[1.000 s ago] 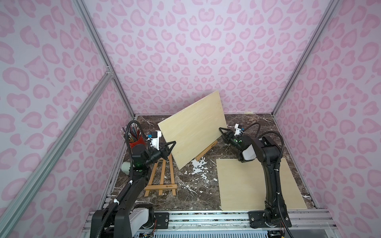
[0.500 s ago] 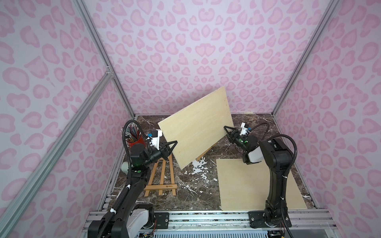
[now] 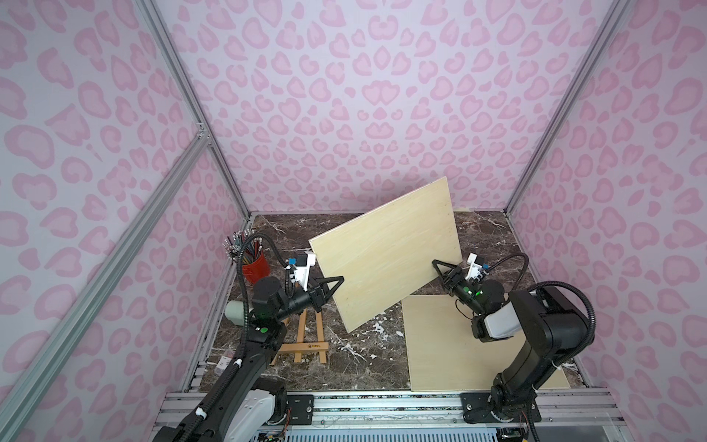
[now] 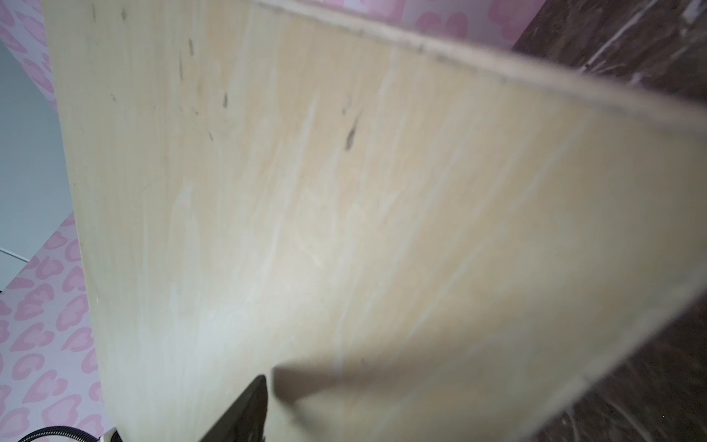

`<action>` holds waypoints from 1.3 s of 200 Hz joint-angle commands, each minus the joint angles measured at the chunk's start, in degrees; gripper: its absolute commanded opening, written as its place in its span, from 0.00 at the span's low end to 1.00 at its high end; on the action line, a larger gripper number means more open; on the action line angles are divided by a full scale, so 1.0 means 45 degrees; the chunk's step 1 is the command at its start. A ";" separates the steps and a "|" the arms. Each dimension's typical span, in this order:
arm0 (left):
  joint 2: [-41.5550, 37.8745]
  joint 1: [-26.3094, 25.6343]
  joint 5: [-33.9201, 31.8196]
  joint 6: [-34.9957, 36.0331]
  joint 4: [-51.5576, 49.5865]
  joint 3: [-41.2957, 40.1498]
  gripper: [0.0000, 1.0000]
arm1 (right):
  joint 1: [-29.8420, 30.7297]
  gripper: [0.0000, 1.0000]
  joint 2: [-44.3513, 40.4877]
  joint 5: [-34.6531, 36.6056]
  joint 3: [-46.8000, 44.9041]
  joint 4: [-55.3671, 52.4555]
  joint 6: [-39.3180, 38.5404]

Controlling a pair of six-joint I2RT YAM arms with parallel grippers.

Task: Disassemble the easel
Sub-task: Pick up the drawing board from the easel, then place the drawing board on the drawing board.

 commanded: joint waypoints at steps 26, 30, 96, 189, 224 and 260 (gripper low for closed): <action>-0.1532 -0.1382 -0.1306 0.0017 -0.1499 -0.0807 0.02 | -0.0082 0.72 -0.1423 0.0122 -0.2390 0.4573 -0.0360; -0.1681 -0.1550 -0.1434 -0.0004 -0.1619 -0.0893 0.02 | -0.0091 0.72 -0.1521 0.0158 -0.2613 0.4578 -0.0351; -0.3284 -0.2899 -0.3337 -0.0410 -0.3414 -0.1928 0.02 | -0.0092 0.72 -0.4552 0.0413 -0.4297 0.0282 -0.1417; -0.3293 -0.2957 -0.3378 -0.0806 -0.3650 -0.2075 0.02 | -0.0203 0.78 -0.9367 0.0925 -0.2832 -1.0973 -0.4201; -0.3540 -0.2957 -0.3528 -0.0777 -0.4166 -0.1899 0.02 | -0.0477 0.80 -0.9640 0.1561 -0.1482 -1.3794 -0.5988; -0.3216 -0.2969 -0.3493 -0.0730 -0.4444 -0.1613 0.02 | -0.2107 0.85 -0.7377 0.0715 0.1039 -1.5326 -0.8515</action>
